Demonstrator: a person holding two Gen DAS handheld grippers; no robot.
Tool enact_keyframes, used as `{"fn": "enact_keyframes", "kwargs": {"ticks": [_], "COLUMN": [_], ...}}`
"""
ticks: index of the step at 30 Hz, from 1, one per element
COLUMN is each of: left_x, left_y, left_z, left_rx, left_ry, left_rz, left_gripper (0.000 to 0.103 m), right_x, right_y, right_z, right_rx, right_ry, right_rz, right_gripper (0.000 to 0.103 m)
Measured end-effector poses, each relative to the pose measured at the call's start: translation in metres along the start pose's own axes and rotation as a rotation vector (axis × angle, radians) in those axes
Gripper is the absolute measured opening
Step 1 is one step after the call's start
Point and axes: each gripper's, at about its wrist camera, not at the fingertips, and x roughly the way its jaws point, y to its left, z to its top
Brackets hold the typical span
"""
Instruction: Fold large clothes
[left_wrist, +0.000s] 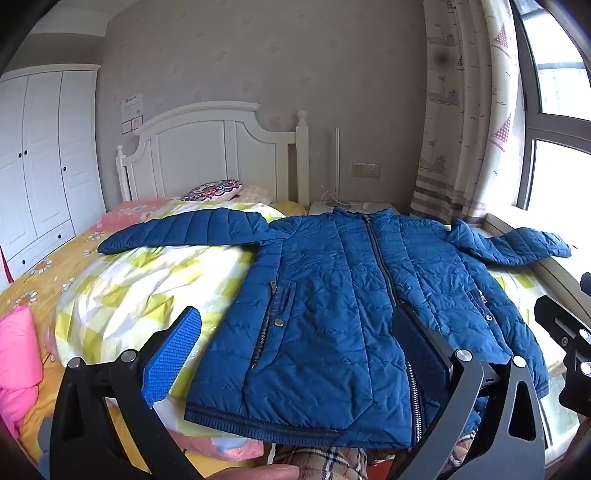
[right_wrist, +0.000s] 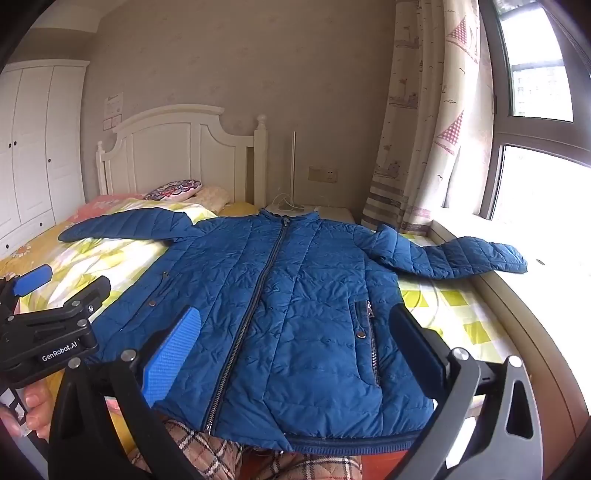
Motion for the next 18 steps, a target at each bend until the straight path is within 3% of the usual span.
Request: {"fn": "enact_keyframes", "kwargs": {"ticks": [18], "left_x": [0.0], "left_y": [0.0], "left_z": [-0.002], "left_rx": [0.008], "left_ry": [0.015], "left_rz": [0.004], "left_gripper": [0.099], "right_x": [0.0], "right_y": [0.006], "right_z": [-0.002], "right_rx": [-0.008], "right_ry": [-0.002], "right_rz": [-0.015], "right_gripper": [0.101]}}
